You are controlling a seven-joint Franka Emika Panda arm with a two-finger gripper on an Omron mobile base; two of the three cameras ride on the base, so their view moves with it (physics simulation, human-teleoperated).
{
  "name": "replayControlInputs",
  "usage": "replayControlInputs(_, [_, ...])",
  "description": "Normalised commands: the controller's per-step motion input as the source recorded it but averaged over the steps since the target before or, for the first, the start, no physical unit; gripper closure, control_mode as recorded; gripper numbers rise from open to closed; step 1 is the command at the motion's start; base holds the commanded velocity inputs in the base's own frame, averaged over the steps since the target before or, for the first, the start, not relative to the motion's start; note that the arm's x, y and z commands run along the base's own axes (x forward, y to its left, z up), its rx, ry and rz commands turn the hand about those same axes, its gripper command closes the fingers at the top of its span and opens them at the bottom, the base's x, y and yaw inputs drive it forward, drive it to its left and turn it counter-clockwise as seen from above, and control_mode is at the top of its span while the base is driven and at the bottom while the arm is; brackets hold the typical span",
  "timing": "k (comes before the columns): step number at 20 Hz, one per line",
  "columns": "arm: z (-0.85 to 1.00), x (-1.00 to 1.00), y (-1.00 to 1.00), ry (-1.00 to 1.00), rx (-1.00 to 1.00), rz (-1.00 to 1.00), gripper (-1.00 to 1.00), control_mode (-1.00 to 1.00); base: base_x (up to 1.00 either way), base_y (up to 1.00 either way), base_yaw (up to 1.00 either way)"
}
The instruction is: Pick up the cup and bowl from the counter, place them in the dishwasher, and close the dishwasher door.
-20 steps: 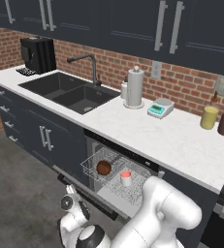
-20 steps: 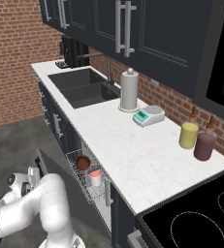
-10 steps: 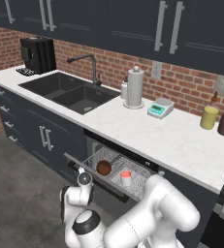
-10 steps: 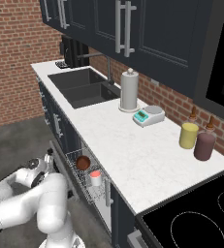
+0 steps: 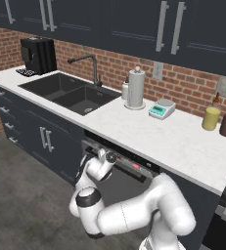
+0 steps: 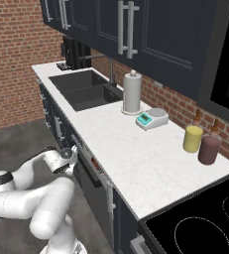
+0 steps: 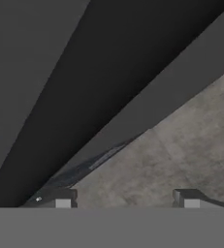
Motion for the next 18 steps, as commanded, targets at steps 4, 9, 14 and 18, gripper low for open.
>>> replayControlInputs(4, [-0.23,1.00,-1.00,-0.05,0.12,-0.05,-1.00,-1.00,0.00,0.00,0.00])
replayControlInputs(9, [-0.26,1.00,-1.00,-0.08,0.11,-0.05,-1.00,-1.00,0.00,0.00,0.00])
replayControlInputs(14, [-0.23,0.89,-0.83,-0.14,0.05,-0.08,-1.00,-1.00,0.00,0.00,0.00])
replayControlInputs(18, [-0.06,0.48,-0.23,-0.20,0.00,-0.25,-1.00,-1.00,0.00,0.00,0.00])
